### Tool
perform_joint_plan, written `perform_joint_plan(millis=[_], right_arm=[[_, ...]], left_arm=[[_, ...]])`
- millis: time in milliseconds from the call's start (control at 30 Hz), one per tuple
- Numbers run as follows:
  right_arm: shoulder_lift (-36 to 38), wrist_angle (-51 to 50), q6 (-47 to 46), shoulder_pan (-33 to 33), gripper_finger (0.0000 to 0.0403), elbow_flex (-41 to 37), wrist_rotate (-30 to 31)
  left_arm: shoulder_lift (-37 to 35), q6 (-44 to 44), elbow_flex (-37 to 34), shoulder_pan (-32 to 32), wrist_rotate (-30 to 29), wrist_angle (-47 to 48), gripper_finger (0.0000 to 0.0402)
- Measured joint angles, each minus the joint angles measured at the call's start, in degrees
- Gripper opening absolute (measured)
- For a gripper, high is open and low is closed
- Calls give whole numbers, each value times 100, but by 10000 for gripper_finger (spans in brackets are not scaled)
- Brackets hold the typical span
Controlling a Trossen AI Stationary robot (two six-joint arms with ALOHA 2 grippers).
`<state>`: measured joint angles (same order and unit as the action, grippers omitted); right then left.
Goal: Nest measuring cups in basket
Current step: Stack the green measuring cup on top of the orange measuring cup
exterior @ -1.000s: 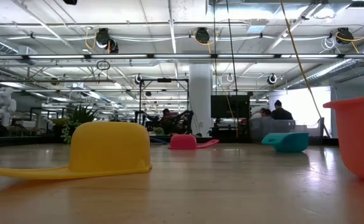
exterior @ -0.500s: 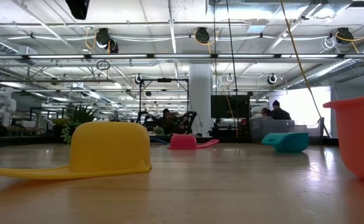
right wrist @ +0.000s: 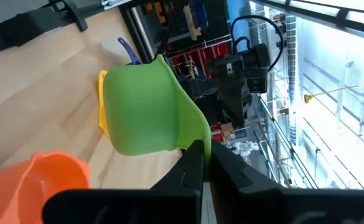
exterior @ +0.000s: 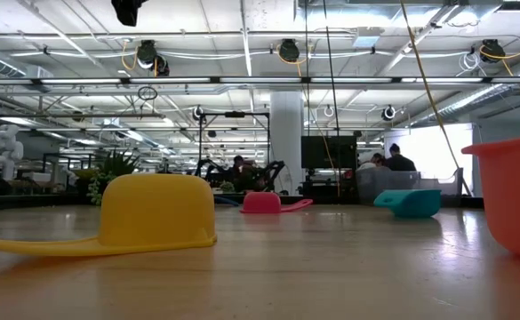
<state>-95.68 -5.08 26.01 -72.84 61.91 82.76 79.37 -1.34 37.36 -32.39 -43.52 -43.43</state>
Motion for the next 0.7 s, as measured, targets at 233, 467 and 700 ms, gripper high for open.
perform_joint_plan(millis=[233,467,700], right_arm=[[0,-19,-421,-38,0,-232,-20],[473,5,123,-595,0,-269,754],[1244,0,193,-683,0,-920,682]], left_arm=[[0,70,0,115,1,-7,152],[-2,-17,0,126,7,-8,152],[3,-39,27,130,5,0,152]])
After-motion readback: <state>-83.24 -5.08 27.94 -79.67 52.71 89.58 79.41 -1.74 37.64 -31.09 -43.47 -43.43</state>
